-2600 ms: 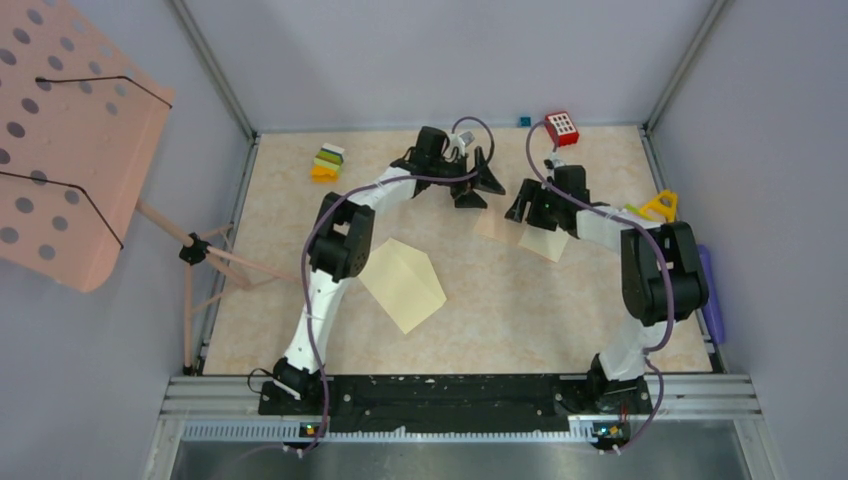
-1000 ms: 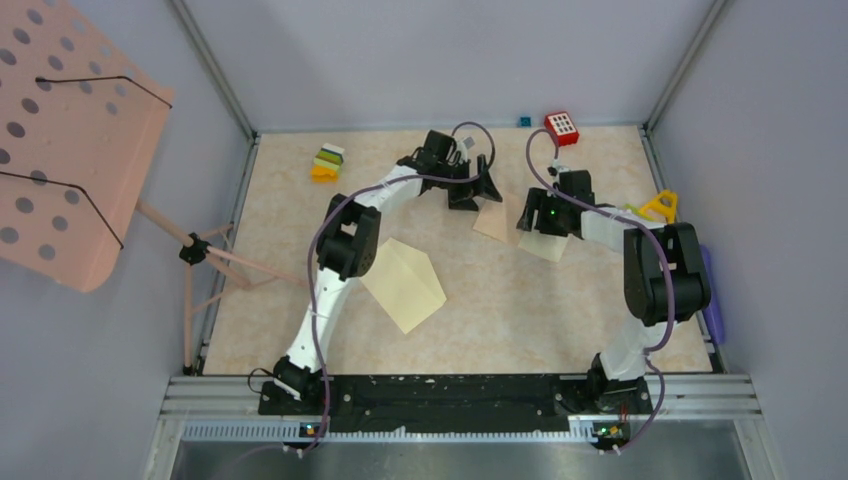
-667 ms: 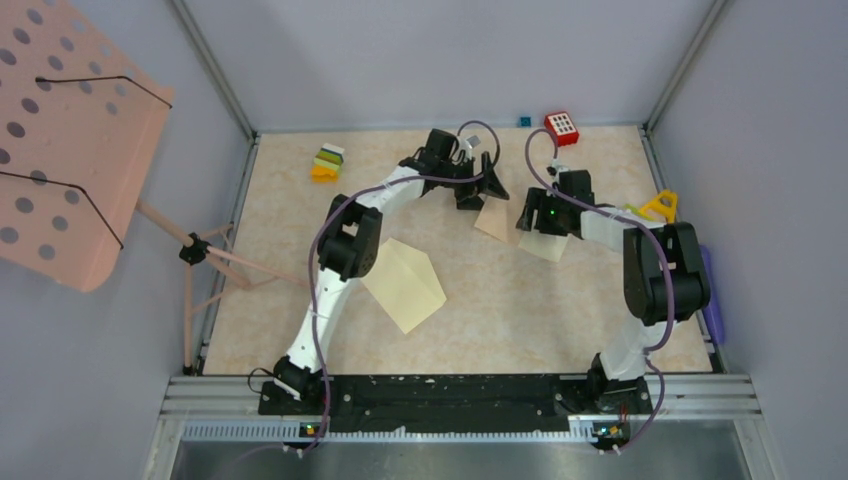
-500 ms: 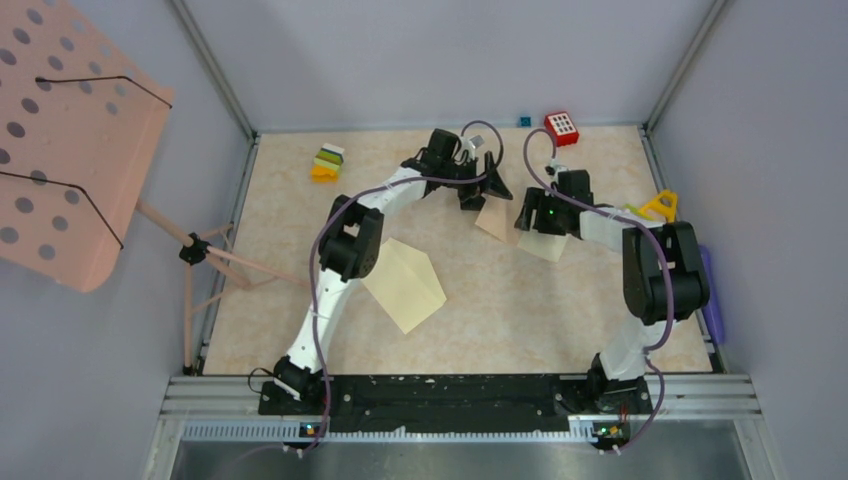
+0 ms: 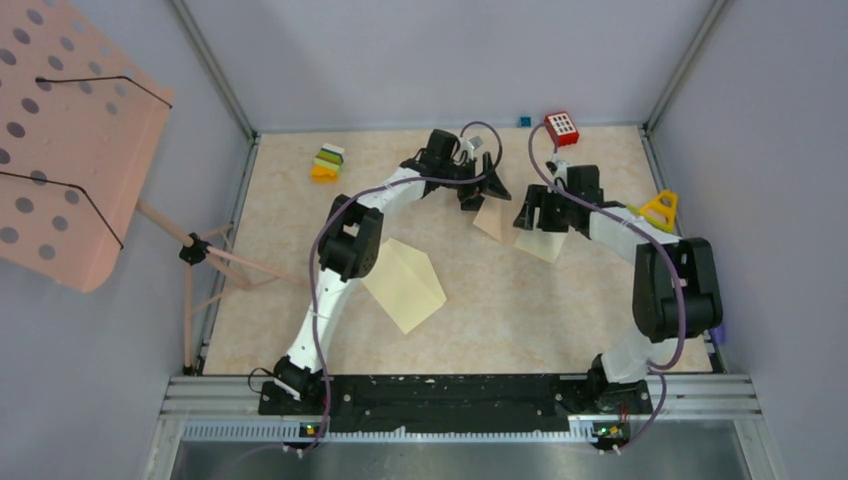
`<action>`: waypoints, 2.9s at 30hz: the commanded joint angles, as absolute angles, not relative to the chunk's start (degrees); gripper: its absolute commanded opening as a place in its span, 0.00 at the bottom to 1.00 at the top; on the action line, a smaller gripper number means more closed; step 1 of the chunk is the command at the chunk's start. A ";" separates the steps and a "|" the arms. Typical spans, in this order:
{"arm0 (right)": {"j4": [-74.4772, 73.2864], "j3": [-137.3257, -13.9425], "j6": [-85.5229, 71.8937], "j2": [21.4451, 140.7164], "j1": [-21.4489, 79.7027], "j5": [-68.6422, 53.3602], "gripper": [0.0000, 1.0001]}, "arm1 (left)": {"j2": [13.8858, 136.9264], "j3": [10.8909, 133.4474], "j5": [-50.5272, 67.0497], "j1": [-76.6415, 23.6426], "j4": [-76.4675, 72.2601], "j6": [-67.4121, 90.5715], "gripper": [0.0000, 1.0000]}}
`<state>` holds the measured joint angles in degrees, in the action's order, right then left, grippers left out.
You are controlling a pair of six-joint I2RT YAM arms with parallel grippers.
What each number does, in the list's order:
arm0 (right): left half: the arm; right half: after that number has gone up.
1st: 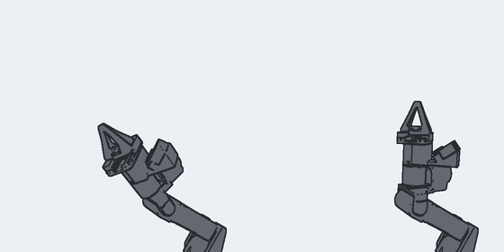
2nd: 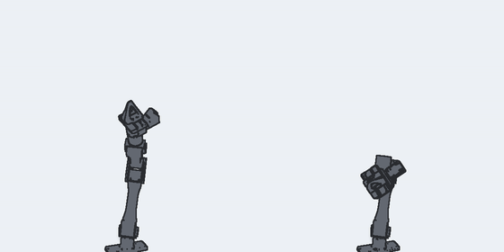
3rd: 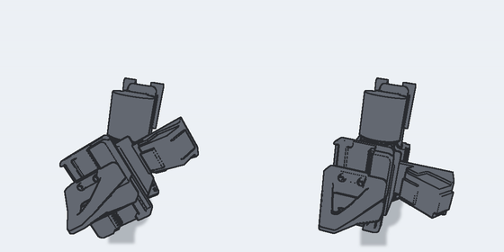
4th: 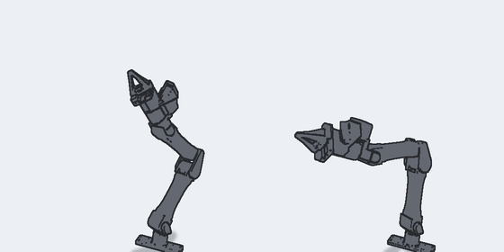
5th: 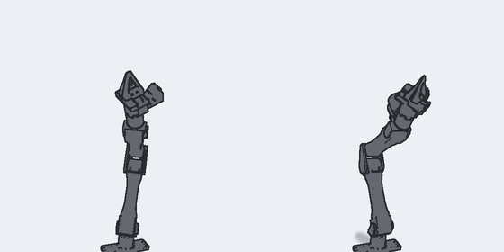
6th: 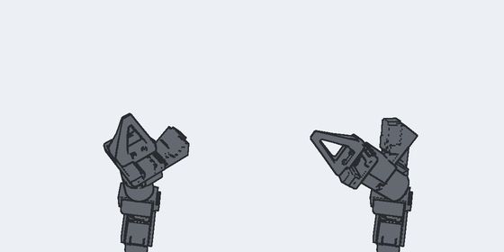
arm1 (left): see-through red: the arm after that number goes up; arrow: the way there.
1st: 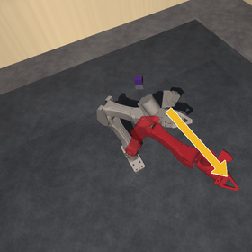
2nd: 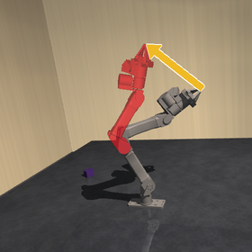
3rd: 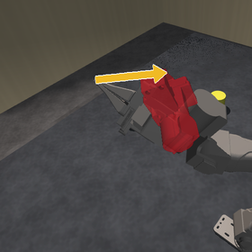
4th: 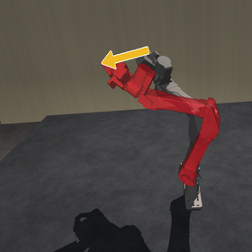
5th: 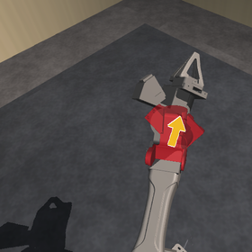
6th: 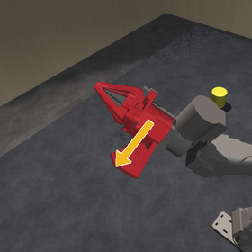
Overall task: Place the letter into the envelope and seal it
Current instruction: Fold the letter at the center of the board.
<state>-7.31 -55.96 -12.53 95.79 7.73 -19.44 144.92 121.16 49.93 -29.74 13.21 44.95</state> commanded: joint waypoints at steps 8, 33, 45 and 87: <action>-14.83 -54.90 -9.91 85.86 -8.55 -26.01 0.68 | 141.28 120.13 50.25 -28.14 10.93 45.19 0.89; -11.58 -52.52 -19.72 101.80 -10.81 -32.14 0.67 | 137.83 120.93 52.59 -30.41 6.25 50.55 0.89; -6.52 -52.09 -23.20 104.17 -10.81 -35.30 0.65 | 143.52 125.33 54.06 -34.40 4.57 53.67 0.88; 6.12 -45.88 -34.86 101.86 -19.35 -42.01 0.70 | 154.64 135.07 45.15 -38.84 16.18 48.11 0.87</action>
